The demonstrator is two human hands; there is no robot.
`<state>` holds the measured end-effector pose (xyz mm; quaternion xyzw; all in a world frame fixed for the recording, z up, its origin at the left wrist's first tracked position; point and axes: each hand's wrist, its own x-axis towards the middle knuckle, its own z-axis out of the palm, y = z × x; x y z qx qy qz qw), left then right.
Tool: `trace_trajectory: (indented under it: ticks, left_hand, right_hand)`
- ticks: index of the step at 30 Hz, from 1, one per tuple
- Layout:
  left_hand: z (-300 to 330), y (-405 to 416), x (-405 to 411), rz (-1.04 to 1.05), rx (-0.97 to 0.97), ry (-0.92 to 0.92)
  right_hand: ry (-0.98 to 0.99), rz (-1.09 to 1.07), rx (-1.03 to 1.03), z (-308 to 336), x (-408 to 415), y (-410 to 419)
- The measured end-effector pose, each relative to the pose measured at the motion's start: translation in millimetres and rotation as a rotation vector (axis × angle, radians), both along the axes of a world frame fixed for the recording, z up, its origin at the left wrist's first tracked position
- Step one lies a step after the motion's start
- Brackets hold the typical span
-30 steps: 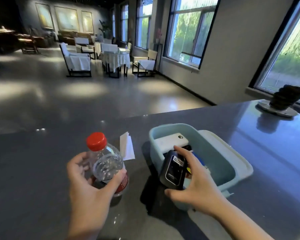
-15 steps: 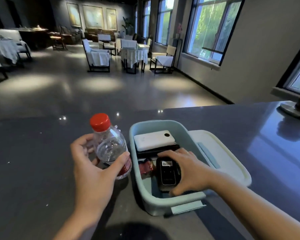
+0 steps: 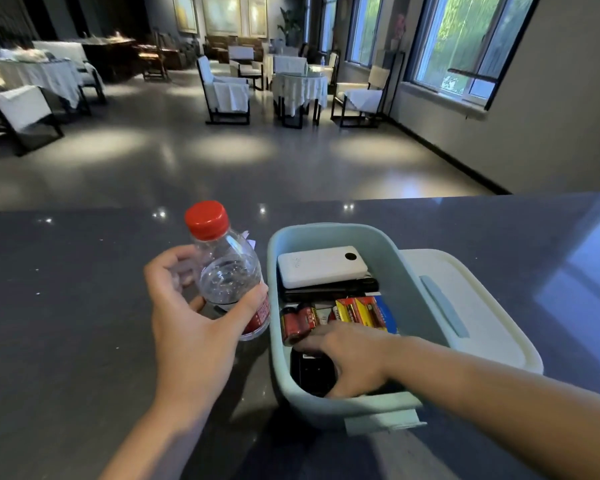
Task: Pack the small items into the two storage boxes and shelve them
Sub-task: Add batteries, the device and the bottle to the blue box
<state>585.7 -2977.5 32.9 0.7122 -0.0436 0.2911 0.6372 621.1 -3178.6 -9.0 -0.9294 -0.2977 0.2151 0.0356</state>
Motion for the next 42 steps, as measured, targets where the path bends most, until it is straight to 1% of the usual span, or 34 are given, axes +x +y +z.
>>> trace_trajectory:
  ticks: [2, 6, 9, 12, 17, 23, 25, 26, 29, 31, 33, 35, 37, 38, 40, 42]
  left_hand:
    - [-3.5, -1.5, 0.6, 0.005, 0.012, 0.015]
    - [-6.5, -1.2, 2.0, -0.005, 0.019, 0.027]
    - [-7.0, 0.5, 3.3, -0.026, 0.033, 0.041]
    - [-6.6, 0.7, 3.9, -0.051, 0.029, 0.048]
    - [-10.0, 3.2, 5.6, -0.094, 0.043, 0.056]
    - [-8.8, 1.9, 7.7, -0.091, 0.05, 0.068]
    - [-3.8, 1.6, 8.1, -0.096, 0.058, 0.061]
    - [0.0, 1.1, 8.6, -0.104, 0.069, 0.057]
    - [15.2, -2.0, 11.3, -0.162, 0.098, 0.047]
    - [26.8, -7.5, 13.5, -0.219, 0.164, 0.031]
    - [38.8, -16.8, 14.8, -0.308, 0.217, 0.032]
    - [49.9, -32.1, 15.8, -0.416, 0.312, 0.04]
    - [55.5, -51.6, 17.6, -0.507, 0.469, 0.038]
    - [54.6, -61.0, 18.7, -0.549, 0.523, 0.031]
    - [44.8, -74.7, 19.9, -0.622, 0.566, 0.051]
    - [25.5, -79.9, 21.2, -0.683, 0.611, 0.101]
  right_hand:
    - [0.009, 0.004, -0.015, -5.9, 0.2, 0.7]
    - [-0.045, 0.015, -0.043, -10.7, 0.5, 4.0]
    - [-0.158, 0.047, -0.08, -9.6, 0.9, 6.6]
    - [-0.281, 0.05, -0.065, -8.6, 2.7, 6.8]
    - [-0.251, 0.001, -0.027, -12.1, 7.5, 5.0]
    - [-0.239, -0.048, -0.022, -13.9, 8.5, 2.6]
    - [-0.235, -0.147, 0.089, -7.7, 8.6, 1.1]
    - [-0.238, -0.231, 0.201, -2.5, 8.5, -0.9]
    - [-0.291, -0.576, 0.691, 20.9, 3.9, -13.0]
    - [-0.306, -0.717, 1.012, 41.9, -4.4, -21.7]
    - [-0.329, -0.745, 1.271, 70.7, -17.1, -29.3]
    - [-0.29, -0.683, 1.453, 98.2, -30.8, -37.1]
    - [-0.228, -0.598, 1.469, 112.8, -43.3, -44.4]
    - [-0.237, -0.59, 1.413, 112.4, -46.9, -47.8]
    - [-0.302, -0.618, 1.217, 103.9, -53.8, -50.9]
    - [-0.307, -0.68, 1.168, 85.8, -59.4, -53.1]
